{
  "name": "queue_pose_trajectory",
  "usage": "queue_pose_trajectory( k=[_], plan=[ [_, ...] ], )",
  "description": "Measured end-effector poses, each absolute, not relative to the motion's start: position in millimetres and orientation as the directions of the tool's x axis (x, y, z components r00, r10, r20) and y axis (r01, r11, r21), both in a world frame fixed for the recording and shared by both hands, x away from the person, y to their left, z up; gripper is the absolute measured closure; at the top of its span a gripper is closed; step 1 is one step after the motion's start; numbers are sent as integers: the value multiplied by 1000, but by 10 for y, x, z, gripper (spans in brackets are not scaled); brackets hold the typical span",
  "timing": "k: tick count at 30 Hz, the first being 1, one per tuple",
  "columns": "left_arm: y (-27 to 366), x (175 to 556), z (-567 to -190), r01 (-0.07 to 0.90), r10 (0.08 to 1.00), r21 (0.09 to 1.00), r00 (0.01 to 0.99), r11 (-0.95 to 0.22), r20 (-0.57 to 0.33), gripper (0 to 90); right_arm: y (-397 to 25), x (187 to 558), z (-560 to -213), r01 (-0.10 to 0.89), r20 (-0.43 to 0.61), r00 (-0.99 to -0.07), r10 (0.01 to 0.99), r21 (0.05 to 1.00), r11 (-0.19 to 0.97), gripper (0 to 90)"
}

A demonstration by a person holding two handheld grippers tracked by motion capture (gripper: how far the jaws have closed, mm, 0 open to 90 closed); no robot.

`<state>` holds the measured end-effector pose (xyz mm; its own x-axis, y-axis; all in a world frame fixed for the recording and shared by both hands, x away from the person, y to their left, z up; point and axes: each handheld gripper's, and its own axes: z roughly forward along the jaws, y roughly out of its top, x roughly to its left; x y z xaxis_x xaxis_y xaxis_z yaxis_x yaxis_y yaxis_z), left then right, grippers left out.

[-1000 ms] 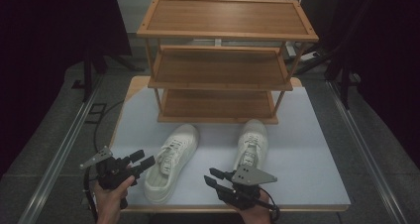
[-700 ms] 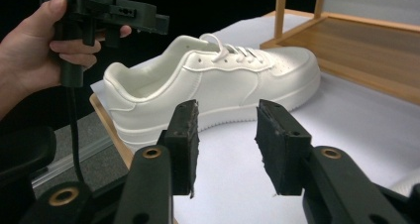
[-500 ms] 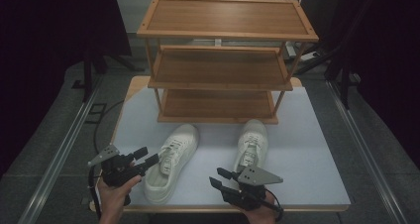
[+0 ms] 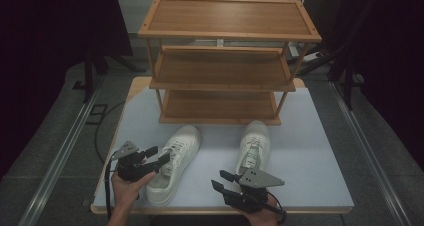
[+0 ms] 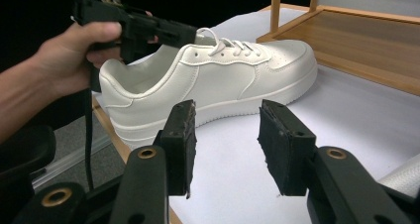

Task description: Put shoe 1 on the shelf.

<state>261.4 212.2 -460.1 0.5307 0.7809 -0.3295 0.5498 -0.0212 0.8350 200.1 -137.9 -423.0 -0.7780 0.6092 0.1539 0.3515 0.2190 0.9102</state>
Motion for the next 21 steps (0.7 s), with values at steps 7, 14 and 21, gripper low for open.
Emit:
queue_pose_trajectory(
  k=[7, 14, 21],
  plan=[
    [2063, 2657, -4691, 560, 814, 828, 486, -11, -318, 439, -1392, 2006, -4239, 357, 156, -773, 615, 909, 217, 570],
    [2049, 2659, -4703, 542, 800, 840, 505, -1, -325, 614, -1394, 2009, -4252, 363, 164, -773, 613, 906, 215, 565],
    [2044, 2641, -4692, 520, 820, 854, 495, -16, -286, 788, -1399, 2016, -4283, 374, 176, -769, 615, 904, 208, 565]
  ],
)
